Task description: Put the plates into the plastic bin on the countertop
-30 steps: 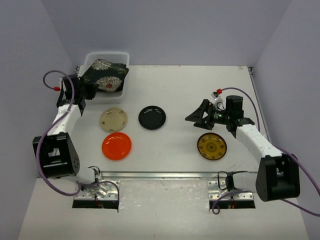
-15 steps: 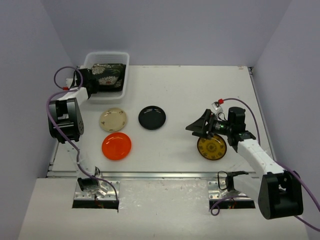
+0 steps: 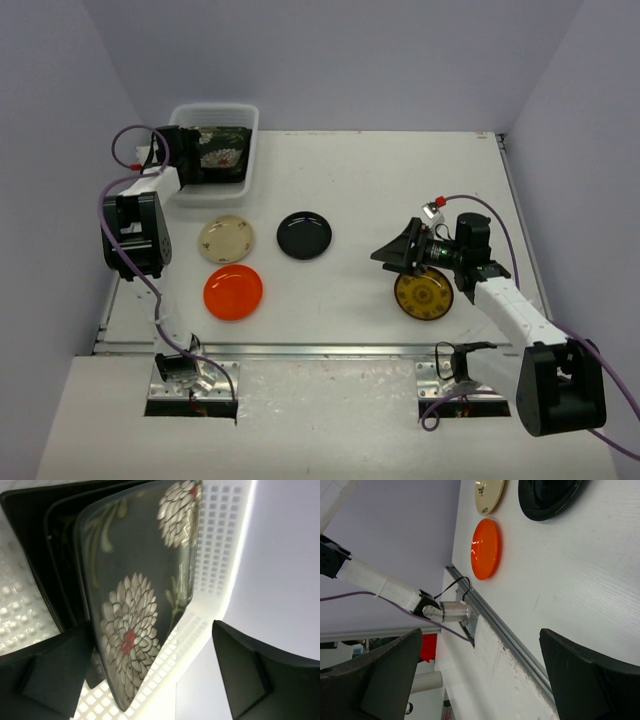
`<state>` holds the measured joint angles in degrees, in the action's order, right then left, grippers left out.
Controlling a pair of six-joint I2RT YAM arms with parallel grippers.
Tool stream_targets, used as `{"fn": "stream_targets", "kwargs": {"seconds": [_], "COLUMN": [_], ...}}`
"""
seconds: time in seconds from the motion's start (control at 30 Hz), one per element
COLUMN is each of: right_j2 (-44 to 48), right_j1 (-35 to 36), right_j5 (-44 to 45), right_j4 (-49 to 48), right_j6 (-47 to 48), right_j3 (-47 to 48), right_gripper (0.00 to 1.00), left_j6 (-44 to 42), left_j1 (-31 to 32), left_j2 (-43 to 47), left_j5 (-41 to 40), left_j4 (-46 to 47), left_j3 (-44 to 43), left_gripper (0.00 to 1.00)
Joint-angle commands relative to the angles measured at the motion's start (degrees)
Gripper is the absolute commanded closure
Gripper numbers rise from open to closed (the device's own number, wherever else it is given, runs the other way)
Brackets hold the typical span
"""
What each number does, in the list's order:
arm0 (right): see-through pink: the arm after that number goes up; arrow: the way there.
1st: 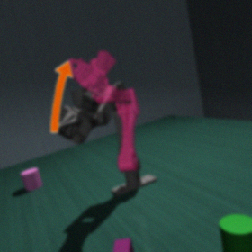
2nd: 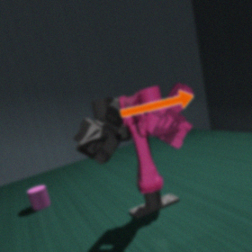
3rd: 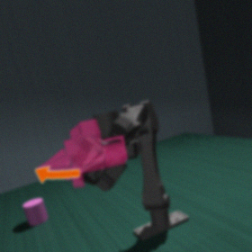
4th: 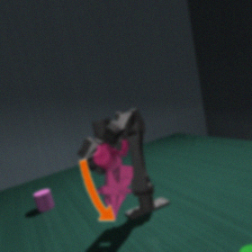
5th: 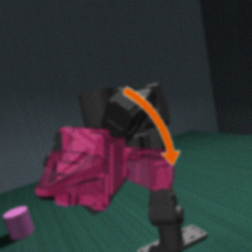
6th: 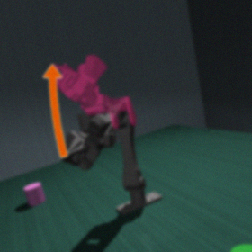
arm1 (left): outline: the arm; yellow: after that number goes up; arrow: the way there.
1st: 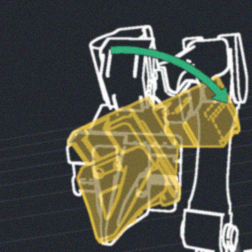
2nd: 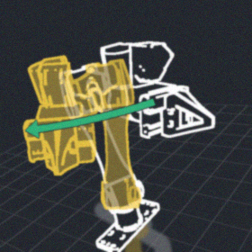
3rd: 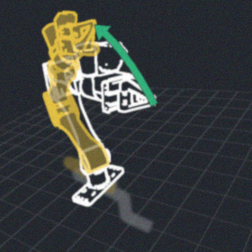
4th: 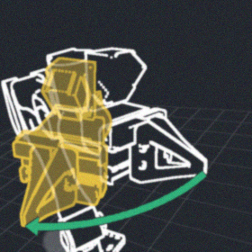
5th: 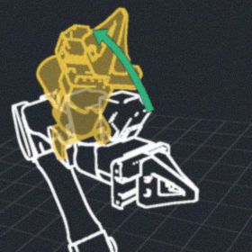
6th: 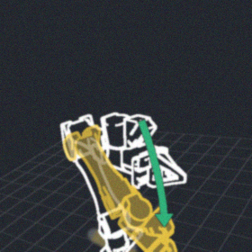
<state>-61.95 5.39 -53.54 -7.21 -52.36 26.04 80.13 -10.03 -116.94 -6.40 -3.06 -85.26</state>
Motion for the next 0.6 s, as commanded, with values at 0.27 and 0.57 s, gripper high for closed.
{"fn": "stream_targets", "kwargs": {"seconds": [0.27, 0.57], "right_j2": [0.26, 0.94], "right_j1": [0.23, 0.24], "right_j5": [-1.29, -1.80], "right_j4": [-3.33, -2.89], "right_j6": [0.76, 1.50], "right_j3": [-1.15, -1.80], "right_gripper": [0.01, 0.01], "left_j6": [0.19, -2.71], "left_j1": [1.94, 1.86], "left_j2": [-4.21, -8.41], "left_j5": [1.11, 1.59], "left_j4": [-8.26, -21.00], "left_j3": [-12.07, -22.00], "left_gripper": [0.00, 0.00]}}
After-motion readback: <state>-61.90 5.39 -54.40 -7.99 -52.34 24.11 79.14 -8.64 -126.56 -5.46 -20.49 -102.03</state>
